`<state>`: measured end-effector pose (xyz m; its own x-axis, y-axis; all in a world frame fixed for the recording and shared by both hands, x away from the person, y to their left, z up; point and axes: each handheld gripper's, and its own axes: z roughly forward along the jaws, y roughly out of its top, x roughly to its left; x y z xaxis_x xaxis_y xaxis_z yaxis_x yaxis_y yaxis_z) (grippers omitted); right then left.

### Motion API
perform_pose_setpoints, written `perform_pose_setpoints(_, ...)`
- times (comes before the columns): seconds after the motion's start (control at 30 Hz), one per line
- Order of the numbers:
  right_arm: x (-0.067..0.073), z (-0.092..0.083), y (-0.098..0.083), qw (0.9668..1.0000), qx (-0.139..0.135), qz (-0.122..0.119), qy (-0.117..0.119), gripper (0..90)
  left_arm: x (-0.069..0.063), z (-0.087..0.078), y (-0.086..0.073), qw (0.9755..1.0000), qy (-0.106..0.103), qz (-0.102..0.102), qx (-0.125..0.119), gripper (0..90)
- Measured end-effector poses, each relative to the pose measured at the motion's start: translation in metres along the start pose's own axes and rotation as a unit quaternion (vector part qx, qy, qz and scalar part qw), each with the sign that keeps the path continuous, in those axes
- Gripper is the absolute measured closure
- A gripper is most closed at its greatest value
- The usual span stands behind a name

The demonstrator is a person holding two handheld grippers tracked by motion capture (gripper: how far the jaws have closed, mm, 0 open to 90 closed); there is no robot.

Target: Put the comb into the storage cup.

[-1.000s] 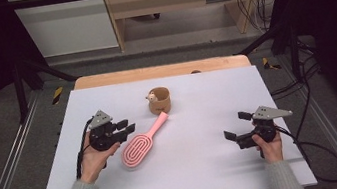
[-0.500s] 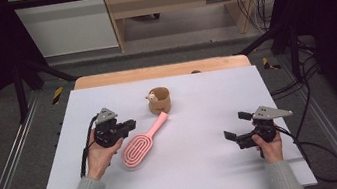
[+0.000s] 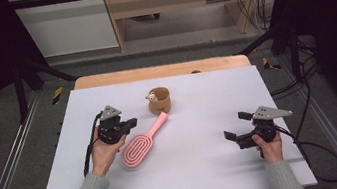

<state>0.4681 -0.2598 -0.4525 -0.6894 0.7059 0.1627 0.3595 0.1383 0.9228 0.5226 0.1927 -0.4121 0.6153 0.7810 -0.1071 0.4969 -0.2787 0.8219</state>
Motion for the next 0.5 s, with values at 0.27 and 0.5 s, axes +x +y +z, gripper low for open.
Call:
perform_pose_setpoints(0.27,0.000,0.000,0.000,1.0000,0.000,0.000,0.000,0.3,-0.003,0.010,0.003,0.9999,-0.001,-0.002,0.013,89.8)
perform_pose_setpoints(0.5,0.000,0.000,0.000,1.0000,0.000,0.000,0.000,0.3,-0.005,0.017,0.005,0.9998,0.008,0.001,0.018,89.8)
